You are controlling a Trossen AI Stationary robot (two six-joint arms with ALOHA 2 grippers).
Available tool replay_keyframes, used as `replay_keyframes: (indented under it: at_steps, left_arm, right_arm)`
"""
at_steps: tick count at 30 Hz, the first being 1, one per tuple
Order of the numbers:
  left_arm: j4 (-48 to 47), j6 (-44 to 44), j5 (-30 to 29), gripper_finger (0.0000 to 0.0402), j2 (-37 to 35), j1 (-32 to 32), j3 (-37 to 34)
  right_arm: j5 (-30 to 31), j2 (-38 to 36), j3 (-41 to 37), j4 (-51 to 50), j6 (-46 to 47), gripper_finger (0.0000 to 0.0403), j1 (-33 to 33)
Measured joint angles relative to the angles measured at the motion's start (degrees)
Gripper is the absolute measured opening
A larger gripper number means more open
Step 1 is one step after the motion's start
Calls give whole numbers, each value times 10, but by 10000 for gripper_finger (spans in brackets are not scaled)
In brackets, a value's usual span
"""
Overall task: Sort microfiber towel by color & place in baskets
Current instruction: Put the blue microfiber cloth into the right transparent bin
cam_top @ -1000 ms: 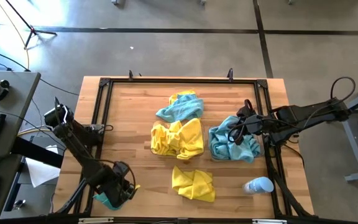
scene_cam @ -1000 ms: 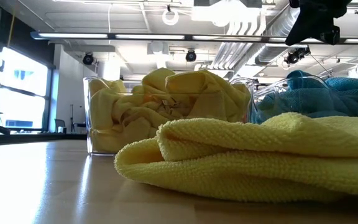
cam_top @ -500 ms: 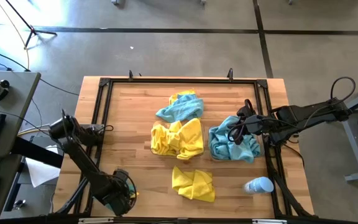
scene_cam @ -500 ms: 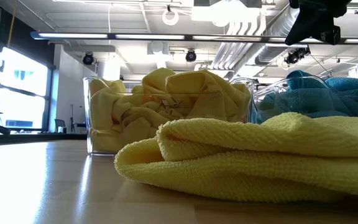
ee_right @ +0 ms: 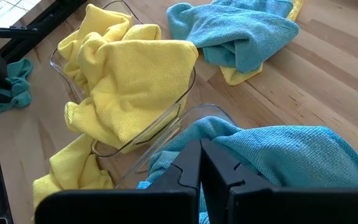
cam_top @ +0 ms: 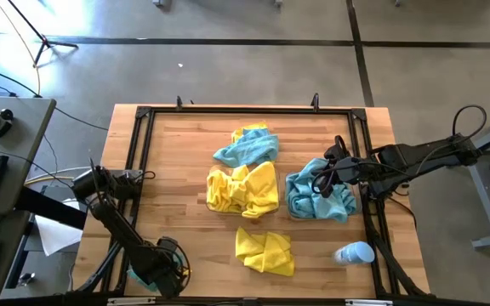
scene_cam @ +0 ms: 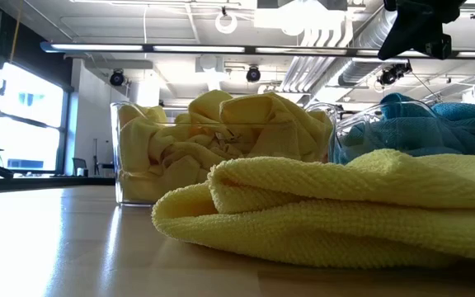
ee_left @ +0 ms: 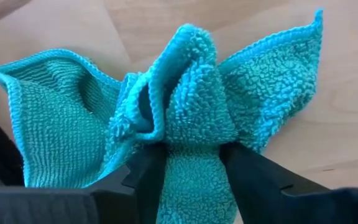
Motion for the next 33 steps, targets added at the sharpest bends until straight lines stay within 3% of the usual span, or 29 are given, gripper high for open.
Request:
replay_keyframes:
  at_steps: [5, 9, 15, 21, 29, 33]
  left_arm:
    - [4, 9, -5, 92, -11, 12, -1]
    - [-8, 15, -54, 14, -38, 16, -3]
    - [-60, 46, -113, 4, -129, 25, -1]
    - [-103, 151, -243, 1, -237, 59, 35]
    - [-119, 371, -345, 1, -326, 142, 109]
    - [-117, 497, -359, 0, -339, 215, 158]
  right_arm:
    - [8, 0, 0, 0, -2, 0, 0]
    - [34, 0, 0, 0, -2, 0, 0]
    - [61, 0, 0, 0, -1, 0, 0]
    - [62, 4, 0, 37, -45, 1, 0]
    - [43, 44, 0, 265, -193, 35, 1]
    - [23, 95, 2, 389, -257, 73, 1]
